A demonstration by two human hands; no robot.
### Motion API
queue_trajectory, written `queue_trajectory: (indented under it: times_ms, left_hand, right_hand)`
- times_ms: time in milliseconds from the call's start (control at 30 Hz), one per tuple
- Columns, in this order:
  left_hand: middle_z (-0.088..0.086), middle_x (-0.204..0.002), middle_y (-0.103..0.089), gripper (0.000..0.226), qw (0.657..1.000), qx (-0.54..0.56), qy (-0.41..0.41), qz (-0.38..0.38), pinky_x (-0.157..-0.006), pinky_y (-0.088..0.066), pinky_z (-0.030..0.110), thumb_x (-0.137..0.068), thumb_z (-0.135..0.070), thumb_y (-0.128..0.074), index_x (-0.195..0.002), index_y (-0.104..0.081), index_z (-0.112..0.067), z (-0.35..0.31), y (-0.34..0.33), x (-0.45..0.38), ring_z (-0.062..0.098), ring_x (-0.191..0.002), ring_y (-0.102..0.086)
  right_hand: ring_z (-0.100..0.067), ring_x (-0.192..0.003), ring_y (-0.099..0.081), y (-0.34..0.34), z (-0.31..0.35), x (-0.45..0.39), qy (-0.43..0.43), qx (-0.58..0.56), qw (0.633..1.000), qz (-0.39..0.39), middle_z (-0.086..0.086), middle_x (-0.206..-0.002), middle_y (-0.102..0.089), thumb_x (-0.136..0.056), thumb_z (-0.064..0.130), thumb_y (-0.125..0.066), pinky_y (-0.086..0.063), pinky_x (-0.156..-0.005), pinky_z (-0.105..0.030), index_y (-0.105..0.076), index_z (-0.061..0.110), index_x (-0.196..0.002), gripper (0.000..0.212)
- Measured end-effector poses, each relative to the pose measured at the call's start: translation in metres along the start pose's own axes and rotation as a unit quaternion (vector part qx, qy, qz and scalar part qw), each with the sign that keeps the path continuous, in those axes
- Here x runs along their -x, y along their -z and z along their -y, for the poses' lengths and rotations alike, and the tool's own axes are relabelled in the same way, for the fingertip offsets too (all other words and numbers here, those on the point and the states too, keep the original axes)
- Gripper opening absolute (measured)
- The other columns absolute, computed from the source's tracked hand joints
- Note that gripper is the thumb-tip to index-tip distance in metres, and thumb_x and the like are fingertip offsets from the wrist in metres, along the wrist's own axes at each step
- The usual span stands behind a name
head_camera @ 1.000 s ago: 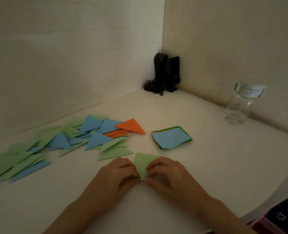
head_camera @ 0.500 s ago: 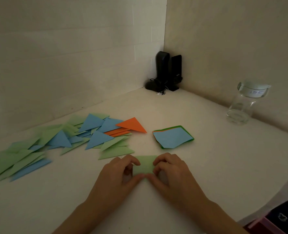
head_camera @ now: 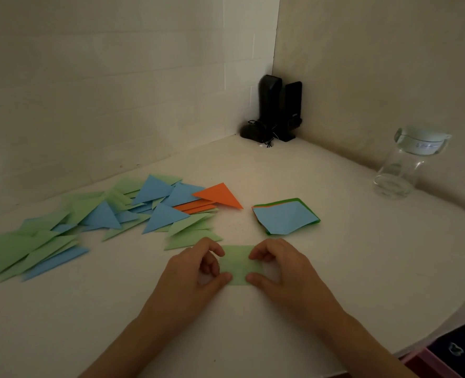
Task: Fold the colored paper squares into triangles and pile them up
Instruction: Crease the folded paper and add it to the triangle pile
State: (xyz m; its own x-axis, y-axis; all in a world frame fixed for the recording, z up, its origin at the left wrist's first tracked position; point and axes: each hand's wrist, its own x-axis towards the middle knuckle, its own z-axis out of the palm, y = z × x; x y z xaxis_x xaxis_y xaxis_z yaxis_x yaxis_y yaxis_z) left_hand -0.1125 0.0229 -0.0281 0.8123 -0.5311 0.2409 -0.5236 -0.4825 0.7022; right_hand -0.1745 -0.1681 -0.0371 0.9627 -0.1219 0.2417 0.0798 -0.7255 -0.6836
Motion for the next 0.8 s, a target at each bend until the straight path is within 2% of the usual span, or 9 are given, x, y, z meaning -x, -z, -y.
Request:
queue_trajectory:
  times_ms: [133,233,333,400,500,600,667,733,800]
  left_hand:
    - [-0.011,-0.079,-0.058,0.028,1.0,0.005,-0.001,0.004,-0.064,-0.038,0.009,-0.077,-0.019,-0.075,-0.095,-0.058,-0.032,-0.001,0.003,0.001,0.001,-0.074,-0.052]
    - [-0.016,-0.09,-0.055,0.027,0.998,-0.033,-0.055,0.01,-0.07,-0.038,0.008,-0.084,-0.015,-0.063,-0.102,-0.063,-0.035,0.003,-0.003,0.003,0.004,-0.082,-0.053]
    - [-0.009,-0.103,-0.057,0.046,0.984,-0.131,-0.118,0.009,-0.073,-0.037,0.013,-0.079,-0.001,-0.047,-0.106,-0.069,-0.031,0.003,-0.013,0.006,0.008,-0.089,-0.05]
    - [-0.006,-0.105,-0.058,0.047,0.974,-0.177,-0.144,0.003,-0.071,-0.036,0.015,-0.077,0.0,-0.045,-0.104,-0.07,-0.029,0.0,-0.015,0.009,0.01,-0.088,-0.05]
    - [-0.007,-0.109,-0.056,0.034,0.972,-0.181,-0.15,0.021,-0.076,-0.041,0.022,-0.084,-0.019,-0.036,-0.101,-0.065,-0.027,-0.001,-0.013,0.012,0.012,-0.097,-0.05]
    - [-0.011,-0.112,-0.054,0.021,0.963,-0.207,-0.168,0.034,-0.078,-0.042,0.028,-0.087,-0.038,-0.043,-0.098,-0.057,-0.027,-0.002,-0.01,0.013,0.013,-0.102,-0.051]
    - [-0.014,-0.111,-0.055,0.027,0.961,-0.215,-0.172,0.025,-0.079,-0.041,0.027,-0.086,-0.054,-0.046,-0.094,-0.055,-0.029,-0.004,-0.01,0.012,0.008,-0.101,-0.05]
    - [-0.017,-0.107,-0.056,0.032,0.959,-0.222,-0.177,0.009,-0.078,-0.041,0.028,-0.082,-0.063,-0.049,-0.087,-0.053,-0.032,-0.004,-0.011,0.009,0.005,-0.097,-0.051]
    - [-0.019,-0.102,-0.057,0.031,0.959,-0.219,-0.181,-0.002,-0.076,-0.041,0.026,-0.08,-0.063,-0.054,-0.082,-0.05,-0.033,-0.003,-0.012,0.005,0.004,-0.093,-0.052]
  right_hand:
    - [0.0,-0.095,-0.049,0.004,0.0,0.001,0.0,-0.012,1.0,0.014,0.01,-0.097,-0.058,-0.075,0.017,-0.075,-0.037,-0.08,-0.007,-0.06,0.024,-0.098,0.028]
    - [0.001,-0.098,-0.048,0.011,0.002,0.001,-0.011,-0.035,0.999,0.039,0.012,-0.1,-0.058,-0.078,0.007,-0.068,-0.035,-0.076,-0.003,-0.059,0.027,-0.1,0.031]
    - [0.001,-0.094,-0.054,0.019,0.001,-0.002,-0.017,-0.048,0.999,0.016,0.017,-0.106,-0.059,-0.074,-0.008,-0.05,-0.037,-0.071,-0.005,-0.058,0.033,-0.102,0.05]
    - [0.002,-0.096,-0.054,0.02,-0.001,-0.004,0.005,-0.012,1.0,0.01,0.015,-0.11,-0.057,-0.067,-0.012,-0.043,-0.036,-0.074,-0.003,-0.057,0.03,-0.111,0.062]
    - [-0.001,-0.094,-0.055,0.019,-0.001,-0.005,0.038,0.017,0.998,0.039,0.013,-0.11,-0.056,-0.063,-0.012,-0.041,-0.034,-0.076,-0.001,-0.056,0.024,-0.117,0.066]
    - [0.003,-0.093,-0.055,0.019,0.001,-0.008,0.067,0.012,0.997,0.044,0.019,-0.106,-0.058,-0.069,-0.006,-0.048,-0.037,-0.073,-0.001,-0.058,0.028,-0.112,0.056]
    - [0.002,-0.091,-0.055,0.019,0.004,-0.011,0.084,0.032,0.994,0.058,0.015,-0.107,-0.062,-0.076,-0.004,-0.057,-0.038,-0.072,-0.001,-0.061,0.026,-0.11,0.045]
    - [-0.002,-0.095,-0.054,0.019,0.002,-0.015,0.133,0.071,0.986,0.063,0.003,-0.111,-0.065,-0.08,0.006,-0.058,-0.033,-0.079,0.002,-0.066,0.017,-0.108,0.03]
    - [-0.008,-0.101,-0.054,0.018,-0.002,-0.017,0.156,0.109,0.977,0.093,-0.002,-0.117,-0.063,-0.082,0.022,-0.05,-0.032,-0.09,-0.004,-0.067,0.016,-0.106,0.03]
